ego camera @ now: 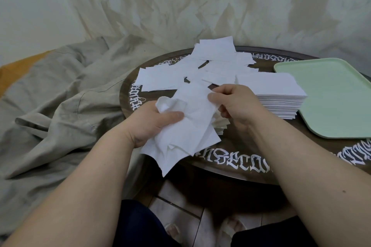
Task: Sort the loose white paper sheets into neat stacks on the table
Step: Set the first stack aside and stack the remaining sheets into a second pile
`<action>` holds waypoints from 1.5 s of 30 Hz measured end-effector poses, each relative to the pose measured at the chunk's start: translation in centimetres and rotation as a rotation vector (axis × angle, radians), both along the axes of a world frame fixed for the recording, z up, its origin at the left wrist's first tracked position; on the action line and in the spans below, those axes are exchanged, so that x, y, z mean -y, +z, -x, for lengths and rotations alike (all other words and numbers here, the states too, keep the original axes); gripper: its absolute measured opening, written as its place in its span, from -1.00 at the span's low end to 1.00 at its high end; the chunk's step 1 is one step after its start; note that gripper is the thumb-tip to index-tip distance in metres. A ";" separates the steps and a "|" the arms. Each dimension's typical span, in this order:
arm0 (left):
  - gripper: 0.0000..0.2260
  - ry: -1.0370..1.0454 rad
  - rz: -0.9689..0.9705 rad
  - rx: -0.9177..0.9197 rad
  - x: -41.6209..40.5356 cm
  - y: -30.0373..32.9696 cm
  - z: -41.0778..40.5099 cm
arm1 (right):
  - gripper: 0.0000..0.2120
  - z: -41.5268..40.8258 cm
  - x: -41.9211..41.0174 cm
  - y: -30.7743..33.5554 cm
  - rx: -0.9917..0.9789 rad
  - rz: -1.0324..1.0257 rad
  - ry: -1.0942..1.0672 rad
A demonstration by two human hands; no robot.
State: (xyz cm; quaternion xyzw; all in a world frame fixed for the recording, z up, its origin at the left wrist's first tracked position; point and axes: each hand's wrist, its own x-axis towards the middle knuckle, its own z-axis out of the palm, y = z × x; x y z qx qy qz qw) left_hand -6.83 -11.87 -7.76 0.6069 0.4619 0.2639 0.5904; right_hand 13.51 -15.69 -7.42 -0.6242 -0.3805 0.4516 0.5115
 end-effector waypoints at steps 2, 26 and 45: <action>-0.86 0.046 0.031 0.019 -0.2 -0.1 0.2 | -0.99 -0.3 0.0 0.1 -0.078 0.004 -0.048; -0.86 0.945 -0.423 0.304 -3.3 0.6 2.3 | -0.87 -0.2 0.3 -0.7 -0.120 0.141 -0.214; -0.92 0.770 -0.369 0.236 -1.9 0.4 2.1 | -0.79 -0.4 1.5 0.2 0.601 0.221 -0.033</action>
